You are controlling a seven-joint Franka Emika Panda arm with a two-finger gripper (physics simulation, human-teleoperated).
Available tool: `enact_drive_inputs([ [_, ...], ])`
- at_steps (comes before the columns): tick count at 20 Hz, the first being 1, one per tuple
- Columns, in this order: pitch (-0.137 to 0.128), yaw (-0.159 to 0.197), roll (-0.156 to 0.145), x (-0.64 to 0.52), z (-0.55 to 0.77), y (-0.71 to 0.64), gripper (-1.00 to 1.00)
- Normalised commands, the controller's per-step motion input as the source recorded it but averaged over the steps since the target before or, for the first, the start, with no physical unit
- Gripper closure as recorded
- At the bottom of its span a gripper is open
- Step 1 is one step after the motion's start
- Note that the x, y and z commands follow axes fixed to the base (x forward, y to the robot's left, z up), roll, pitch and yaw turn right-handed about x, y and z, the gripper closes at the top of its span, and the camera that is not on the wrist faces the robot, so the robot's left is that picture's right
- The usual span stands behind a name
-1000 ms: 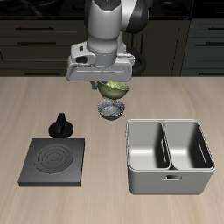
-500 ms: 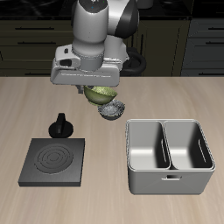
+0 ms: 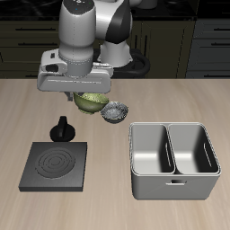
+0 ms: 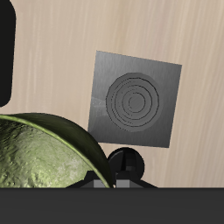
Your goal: Place the green bowl on the flat stove
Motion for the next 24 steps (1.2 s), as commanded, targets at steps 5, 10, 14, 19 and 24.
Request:
enact_drive_inputs([
  [5, 0.012, -0.016, -0.017, 0.18, -0.01, -0.24, 1.00],
  [10, -0.004, 0.006, -0.033, 0.28, 0.01, -0.37, 1.00],
  [14, -0.026, -0.013, -0.053, 0.18, 0.03, -0.28, 1.00],
  [19, -0.024, -0.010, -0.007, 0.14, 0.03, -0.20, 1.00],
  [24, -0.013, -0.010, 0.017, 0.18, 0.03, -0.13, 1.00],
])
